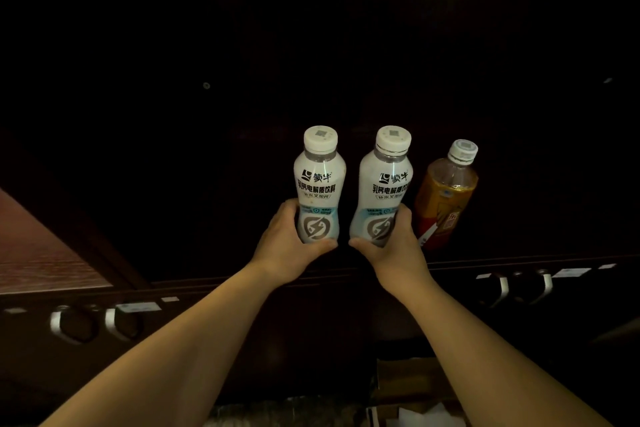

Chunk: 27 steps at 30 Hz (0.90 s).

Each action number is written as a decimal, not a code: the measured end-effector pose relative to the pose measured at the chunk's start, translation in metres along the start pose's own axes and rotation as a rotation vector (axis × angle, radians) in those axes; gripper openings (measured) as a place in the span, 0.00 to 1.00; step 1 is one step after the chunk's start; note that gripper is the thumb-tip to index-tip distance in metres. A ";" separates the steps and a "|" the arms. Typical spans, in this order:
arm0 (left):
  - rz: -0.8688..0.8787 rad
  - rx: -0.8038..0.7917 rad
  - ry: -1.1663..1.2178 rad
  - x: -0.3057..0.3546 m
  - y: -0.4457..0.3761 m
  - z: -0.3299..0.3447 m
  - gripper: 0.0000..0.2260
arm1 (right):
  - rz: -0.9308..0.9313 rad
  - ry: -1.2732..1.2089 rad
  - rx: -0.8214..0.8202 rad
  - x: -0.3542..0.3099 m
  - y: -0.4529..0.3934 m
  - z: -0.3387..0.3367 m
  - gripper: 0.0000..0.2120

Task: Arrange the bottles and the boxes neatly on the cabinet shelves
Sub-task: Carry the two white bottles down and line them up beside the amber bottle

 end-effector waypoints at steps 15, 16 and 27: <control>0.017 -0.025 -0.014 0.005 -0.002 0.017 0.43 | -0.018 -0.043 -0.038 0.002 -0.001 -0.003 0.42; 0.021 -0.035 -0.017 0.005 -0.001 0.017 0.44 | -0.022 -0.048 -0.035 0.001 0.000 -0.003 0.42; -0.029 -0.099 -0.017 -0.002 0.004 0.013 0.40 | -0.063 0.005 0.011 0.004 0.008 -0.005 0.40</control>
Point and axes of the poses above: each hand's wrist, its own y-axis away from the middle knuckle, its own z-axis out of the palm, x = y × z, the point moved 6 cm from there along -y, towards the middle knuckle, and after that the axes turned 10 degrees about y, right-handed, at the moved point
